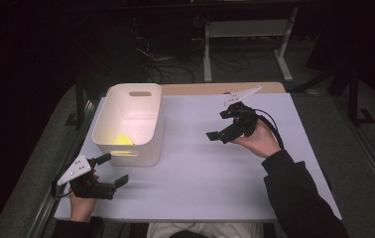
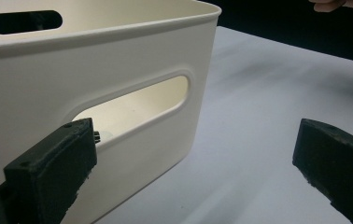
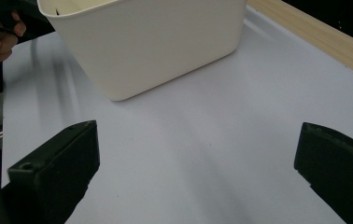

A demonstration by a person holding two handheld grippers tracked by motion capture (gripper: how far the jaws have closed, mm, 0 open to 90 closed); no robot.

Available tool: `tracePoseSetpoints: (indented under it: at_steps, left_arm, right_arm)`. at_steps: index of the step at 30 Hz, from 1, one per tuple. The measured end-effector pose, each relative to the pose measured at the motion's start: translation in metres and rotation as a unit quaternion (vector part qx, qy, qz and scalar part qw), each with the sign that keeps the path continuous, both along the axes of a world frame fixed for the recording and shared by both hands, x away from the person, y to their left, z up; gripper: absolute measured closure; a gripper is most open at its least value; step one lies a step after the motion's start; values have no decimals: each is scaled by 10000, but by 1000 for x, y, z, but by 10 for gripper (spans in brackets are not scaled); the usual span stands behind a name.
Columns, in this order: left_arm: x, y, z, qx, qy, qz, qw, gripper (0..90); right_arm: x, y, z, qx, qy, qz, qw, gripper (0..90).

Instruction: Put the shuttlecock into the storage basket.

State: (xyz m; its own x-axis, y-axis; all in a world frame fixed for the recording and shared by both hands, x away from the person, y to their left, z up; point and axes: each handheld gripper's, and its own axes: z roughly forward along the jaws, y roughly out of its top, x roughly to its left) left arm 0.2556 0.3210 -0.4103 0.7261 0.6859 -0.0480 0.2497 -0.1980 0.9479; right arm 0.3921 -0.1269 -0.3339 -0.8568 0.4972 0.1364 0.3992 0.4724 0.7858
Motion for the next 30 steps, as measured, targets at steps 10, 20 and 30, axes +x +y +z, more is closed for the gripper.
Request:
tracePoseSetpoints:
  at_steps: [10,20,30]
  left_arm:
    - [0,0,0,0,3,-3,10000,0]
    - [0,0,0,6,1,-4,10000,0]
    - [0,0,0,4,1,4,10000,0]
  right_arm:
    - [-4,-14,-11,156,41,-77,9998,0]
    - [-10,-30,-18,210,89,-197,9995,0]
    - [-15,-44,-24,303,103,-303,9990,0]
